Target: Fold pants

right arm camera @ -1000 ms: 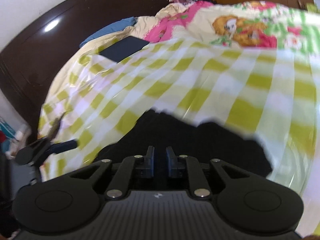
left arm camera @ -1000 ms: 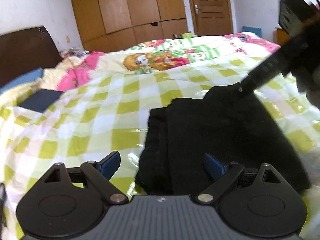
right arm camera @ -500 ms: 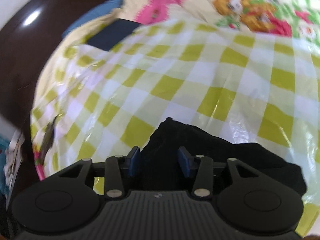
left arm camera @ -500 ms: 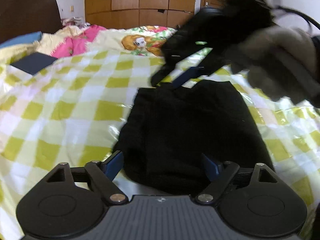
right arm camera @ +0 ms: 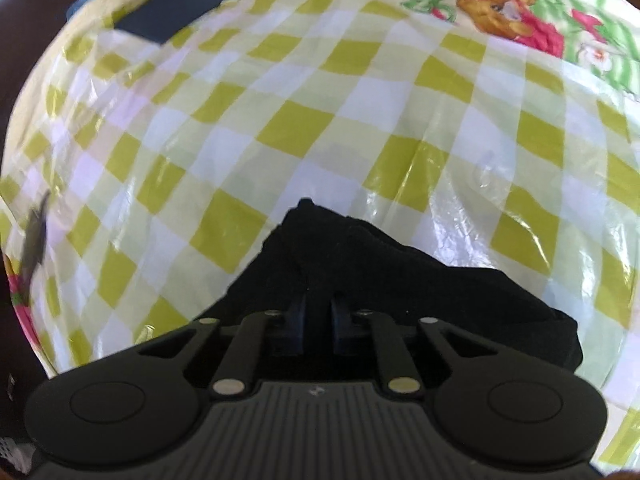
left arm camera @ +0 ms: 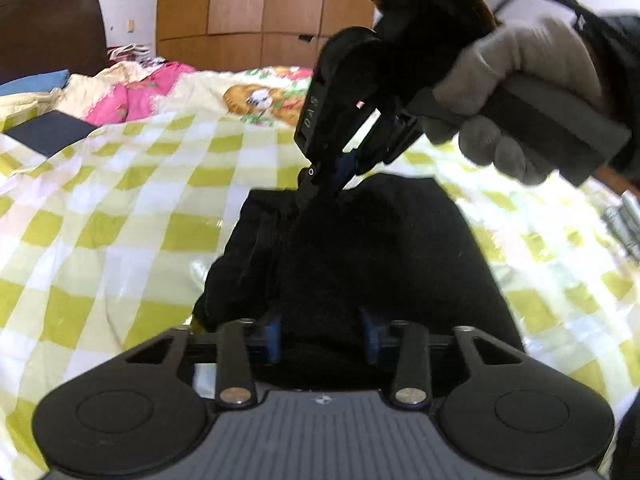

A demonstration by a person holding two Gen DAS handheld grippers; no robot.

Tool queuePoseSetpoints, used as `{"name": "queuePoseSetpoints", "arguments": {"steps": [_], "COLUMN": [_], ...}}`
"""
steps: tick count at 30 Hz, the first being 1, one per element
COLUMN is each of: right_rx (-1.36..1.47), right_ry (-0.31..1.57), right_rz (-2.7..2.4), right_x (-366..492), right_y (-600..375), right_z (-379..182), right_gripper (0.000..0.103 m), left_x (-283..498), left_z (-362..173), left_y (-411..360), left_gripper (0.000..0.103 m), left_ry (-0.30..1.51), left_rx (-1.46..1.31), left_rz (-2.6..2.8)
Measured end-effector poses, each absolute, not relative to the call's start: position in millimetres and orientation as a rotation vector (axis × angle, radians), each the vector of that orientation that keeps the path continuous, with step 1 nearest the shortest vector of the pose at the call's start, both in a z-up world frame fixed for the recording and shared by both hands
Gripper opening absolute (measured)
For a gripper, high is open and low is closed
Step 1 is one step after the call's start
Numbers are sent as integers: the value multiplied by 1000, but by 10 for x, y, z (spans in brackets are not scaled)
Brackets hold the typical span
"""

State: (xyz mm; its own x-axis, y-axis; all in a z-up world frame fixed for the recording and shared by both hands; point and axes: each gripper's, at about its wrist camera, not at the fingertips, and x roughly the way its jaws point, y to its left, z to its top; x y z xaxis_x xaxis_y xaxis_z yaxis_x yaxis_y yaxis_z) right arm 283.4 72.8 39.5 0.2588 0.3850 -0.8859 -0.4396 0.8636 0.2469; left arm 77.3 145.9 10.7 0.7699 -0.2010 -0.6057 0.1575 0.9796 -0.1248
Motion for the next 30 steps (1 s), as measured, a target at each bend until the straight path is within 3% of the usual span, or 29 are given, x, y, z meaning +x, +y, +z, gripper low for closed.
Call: {"name": "queuePoseSetpoints", "arguments": {"steps": [2, 9, 11, 13, 19, 21, 24, 26, 30], "right_rx": [15, 139, 179, 217, 85, 7, -37, -82, -110], "right_ry": [1146, 1025, 993, 969, 1073, 1127, 1158, 1167, 1212], "right_rz": [558, 585, 616, 642, 627, 588, 558, 514, 511], "right_x": [2819, 2811, 2889, 3002, 3020, 2947, 2862, 2857, 2882], "right_y": [643, 536, 605, 748, 1015, 1053, 1083, 1149, 1299], "right_z": [532, 1024, 1069, 1050, 680, 576, 518, 501, 470], "right_gripper": [11, 10, 1, 1, 7, 8, 13, 32, 44], "left_x": [773, 774, 803, 880, 948, 852, 770, 757, 809], "left_z": [182, 449, 476, 458, 243, 222, 250, 289, 309], "left_y": [1511, 1724, 1815, 1967, 2468, 2475, 2305, 2214, 2100], "left_gripper": [40, 38, 33, 23, 23, 26, 45, 60, 74], "left_ry": [642, 559, 548, 560, 638, 639, 630, 608, 601], "left_rx": [-83, -102, -91, -92, -273, -286, -211, -191, -168], "left_rz": [-209, -211, -177, -115, -95, -117, -125, -151, -174]}}
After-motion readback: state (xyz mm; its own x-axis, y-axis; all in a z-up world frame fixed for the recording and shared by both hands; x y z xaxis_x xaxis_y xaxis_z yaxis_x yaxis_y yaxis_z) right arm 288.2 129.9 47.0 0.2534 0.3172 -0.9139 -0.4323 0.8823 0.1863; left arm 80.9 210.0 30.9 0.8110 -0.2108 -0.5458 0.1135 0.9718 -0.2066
